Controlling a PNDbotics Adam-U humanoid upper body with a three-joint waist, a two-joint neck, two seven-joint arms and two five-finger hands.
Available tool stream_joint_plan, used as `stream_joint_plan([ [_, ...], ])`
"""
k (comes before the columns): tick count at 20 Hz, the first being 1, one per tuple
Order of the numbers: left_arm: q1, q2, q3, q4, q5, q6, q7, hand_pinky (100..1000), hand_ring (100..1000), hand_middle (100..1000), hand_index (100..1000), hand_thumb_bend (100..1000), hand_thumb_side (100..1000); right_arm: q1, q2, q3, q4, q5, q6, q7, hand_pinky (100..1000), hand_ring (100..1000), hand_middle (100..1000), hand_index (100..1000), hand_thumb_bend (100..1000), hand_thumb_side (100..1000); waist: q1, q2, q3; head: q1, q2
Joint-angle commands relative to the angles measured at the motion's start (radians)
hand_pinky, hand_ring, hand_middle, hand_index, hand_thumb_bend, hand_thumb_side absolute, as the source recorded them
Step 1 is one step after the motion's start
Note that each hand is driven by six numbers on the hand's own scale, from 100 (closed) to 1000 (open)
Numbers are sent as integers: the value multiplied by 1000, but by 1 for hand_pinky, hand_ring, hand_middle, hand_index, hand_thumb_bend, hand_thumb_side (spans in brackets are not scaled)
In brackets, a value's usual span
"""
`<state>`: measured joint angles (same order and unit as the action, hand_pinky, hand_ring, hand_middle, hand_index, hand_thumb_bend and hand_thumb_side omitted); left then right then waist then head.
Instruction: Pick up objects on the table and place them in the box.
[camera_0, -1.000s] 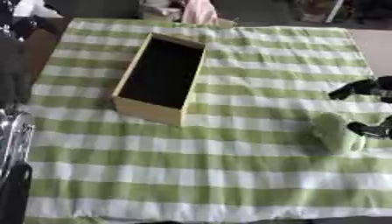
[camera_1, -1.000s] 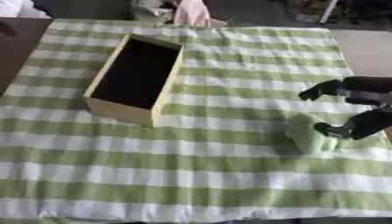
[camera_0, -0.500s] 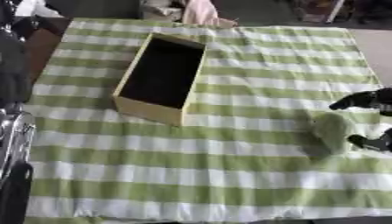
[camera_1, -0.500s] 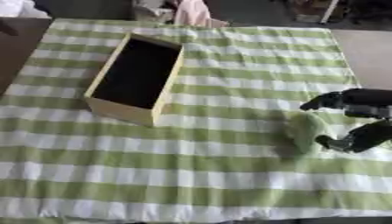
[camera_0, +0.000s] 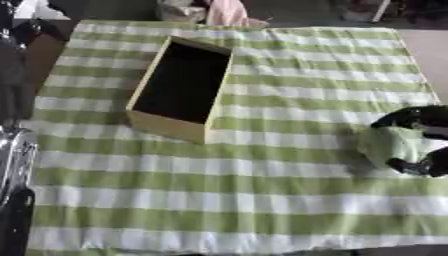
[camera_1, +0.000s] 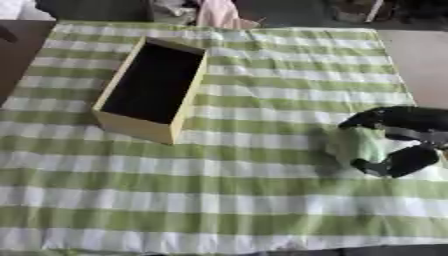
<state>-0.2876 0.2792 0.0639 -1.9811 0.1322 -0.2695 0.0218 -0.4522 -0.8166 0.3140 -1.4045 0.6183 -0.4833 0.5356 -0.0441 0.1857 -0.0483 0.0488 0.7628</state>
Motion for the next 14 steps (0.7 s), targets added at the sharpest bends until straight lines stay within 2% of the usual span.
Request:
stream_joint_plan([
  [1, -8, 5, 1, -19, 5, 1, -4, 475, 863, 773, 706, 100, 738, -8, -7, -16, 5, 43, 1, -14, 992, 909, 904, 1000, 258, 750, 1, -9, 0, -5, -6],
  [10, -9, 4, 3, -19, 8, 2, -7, 475, 865, 773, 705, 100, 739, 7, 34, -19, 58, 89, -3, -19, 941, 887, 894, 1000, 253, 765, 5, -3, 1, -7, -12],
  [14, -9, 3, 2, -19, 9, 4, -10, 475, 867, 774, 704, 100, 739, 9, 41, -19, 70, 65, 2, -15, 776, 815, 862, 1000, 221, 692, 6, -2, 1, -8, -13],
])
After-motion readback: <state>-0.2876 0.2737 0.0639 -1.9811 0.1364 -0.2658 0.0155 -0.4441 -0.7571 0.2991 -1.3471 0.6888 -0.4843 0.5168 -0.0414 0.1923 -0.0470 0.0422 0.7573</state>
